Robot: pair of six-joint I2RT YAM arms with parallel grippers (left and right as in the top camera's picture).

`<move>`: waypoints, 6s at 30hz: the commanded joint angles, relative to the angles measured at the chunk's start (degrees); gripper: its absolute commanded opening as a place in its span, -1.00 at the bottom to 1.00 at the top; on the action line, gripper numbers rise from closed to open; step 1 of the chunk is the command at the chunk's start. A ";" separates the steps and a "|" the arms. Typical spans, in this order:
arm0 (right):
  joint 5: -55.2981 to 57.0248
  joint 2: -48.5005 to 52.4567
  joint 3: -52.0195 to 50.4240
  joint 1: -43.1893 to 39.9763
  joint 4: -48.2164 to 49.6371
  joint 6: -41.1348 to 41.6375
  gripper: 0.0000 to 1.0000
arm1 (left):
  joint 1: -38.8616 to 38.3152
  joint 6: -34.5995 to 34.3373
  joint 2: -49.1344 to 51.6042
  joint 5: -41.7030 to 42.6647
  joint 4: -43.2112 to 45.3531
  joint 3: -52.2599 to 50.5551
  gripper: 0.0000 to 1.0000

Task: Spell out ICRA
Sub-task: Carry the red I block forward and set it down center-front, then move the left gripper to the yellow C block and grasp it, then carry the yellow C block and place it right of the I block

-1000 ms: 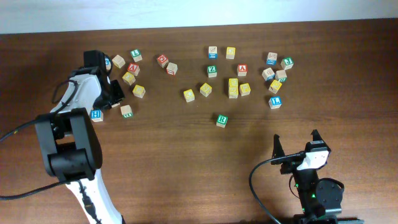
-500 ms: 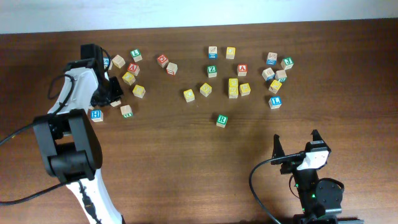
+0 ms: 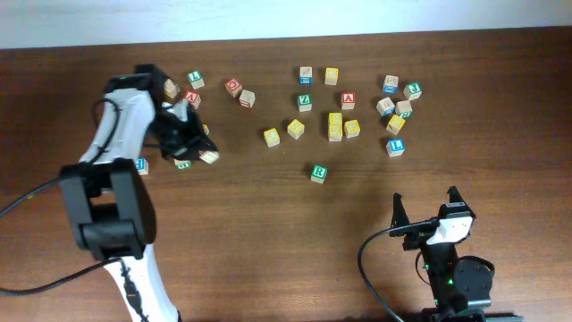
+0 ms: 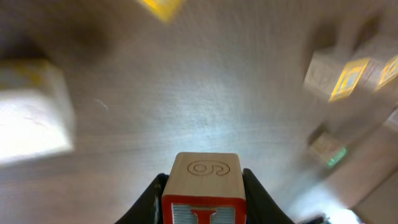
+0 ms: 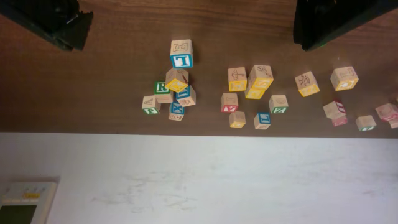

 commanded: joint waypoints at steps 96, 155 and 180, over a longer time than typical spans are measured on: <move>-0.31 -0.33 -0.31 -0.35 -0.24 0.46 0.97 | -21.73 -16.57 4.15 -23.50 -4.61 24.94 0.99; -0.31 -0.33 -0.31 -0.35 -0.24 0.46 0.97 | -27.63 -21.51 18.99 -31.56 0.46 25.55 -0.49; -0.31 -0.33 -0.31 -0.35 -0.24 0.46 0.97 | -28.00 -0.90 -2.95 -2.99 -26.58 48.59 -0.53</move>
